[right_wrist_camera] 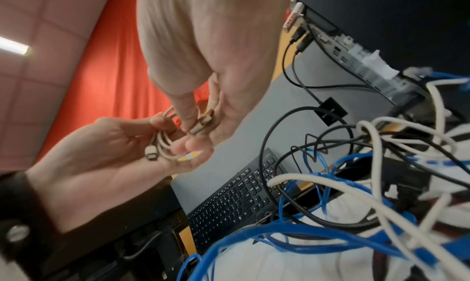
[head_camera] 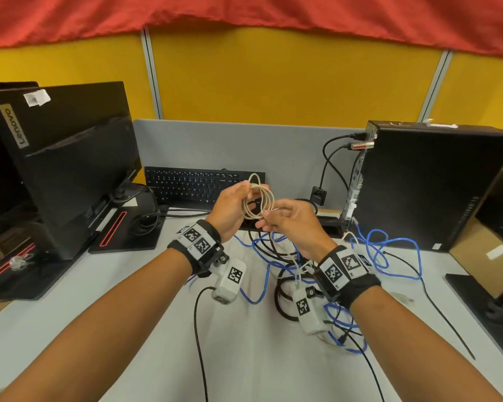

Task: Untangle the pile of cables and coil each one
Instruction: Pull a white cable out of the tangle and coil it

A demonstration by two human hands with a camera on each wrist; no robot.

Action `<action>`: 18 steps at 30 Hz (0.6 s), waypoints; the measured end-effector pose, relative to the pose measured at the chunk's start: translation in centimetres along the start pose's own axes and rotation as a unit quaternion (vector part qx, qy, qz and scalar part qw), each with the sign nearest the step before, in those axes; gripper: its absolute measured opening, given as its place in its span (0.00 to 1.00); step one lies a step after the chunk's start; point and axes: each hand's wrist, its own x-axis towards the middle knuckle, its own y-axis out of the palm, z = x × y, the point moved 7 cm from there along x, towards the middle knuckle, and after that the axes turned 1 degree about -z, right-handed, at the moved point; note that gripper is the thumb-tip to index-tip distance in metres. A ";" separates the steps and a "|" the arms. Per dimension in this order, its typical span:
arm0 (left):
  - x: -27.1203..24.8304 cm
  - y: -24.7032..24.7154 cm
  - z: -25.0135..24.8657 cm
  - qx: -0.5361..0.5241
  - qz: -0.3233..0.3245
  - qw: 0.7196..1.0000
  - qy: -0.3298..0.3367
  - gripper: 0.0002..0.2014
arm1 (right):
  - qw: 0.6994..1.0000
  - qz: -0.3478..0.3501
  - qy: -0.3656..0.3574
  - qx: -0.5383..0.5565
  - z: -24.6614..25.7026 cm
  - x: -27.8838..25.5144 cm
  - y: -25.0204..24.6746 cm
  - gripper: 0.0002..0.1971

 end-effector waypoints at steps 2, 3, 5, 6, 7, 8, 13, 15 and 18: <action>0.0 -0.4 0.5 0.017 -0.031 0.999 0.002 0.21 | 0.999 -0.026 0.005 -0.034 0.0 0.1 0.1 0.07; 0.0 -0.6 0.8 0.024 -0.048 0.999 0.000 0.21 | 0.998 -0.040 0.012 -0.047 0.0 0.3 0.1 0.07; 0.0 -1.2 1.4 0.040 -0.080 0.996 0.004 0.21 | 0.995 -0.065 0.029 -0.074 0.1 0.6 0.1 0.07; 0.0 -1.4 1.5 0.061 -0.090 0.994 0.011 0.21 | 0.992 -0.075 0.034 -0.092 0.1 0.6 0.1 0.07; 0.1 -1.6 1.5 0.093 -0.096 0.991 0.021 0.21 | 0.990 -0.085 0.033 -0.108 0.2 0.7 0.0 0.07; 0.2 -1.7 1.3 0.135 -0.100 0.985 0.035 0.20 | 0.987 -0.097 0.027 -0.122 0.3 0.7 -0.1 0.08; 0.2 -2.1 0.8 0.269 -0.099 0.954 0.092 0.18 | 0.985 -0.062 0.001 -0.158 0.6 0.3 0.2 0.08; 0.3 -2.3 1.1 0.248 -0.105 0.959 0.086 0.18 | 0.981 -0.021 0.005 -0.193 0.5 0.2 0.7 0.10; 0.2 -1.9 1.7 0.159 -0.091 0.981 0.065 0.17 | 0.974 0.006 0.007 -0.225 0.7 0.1 0.8 0.14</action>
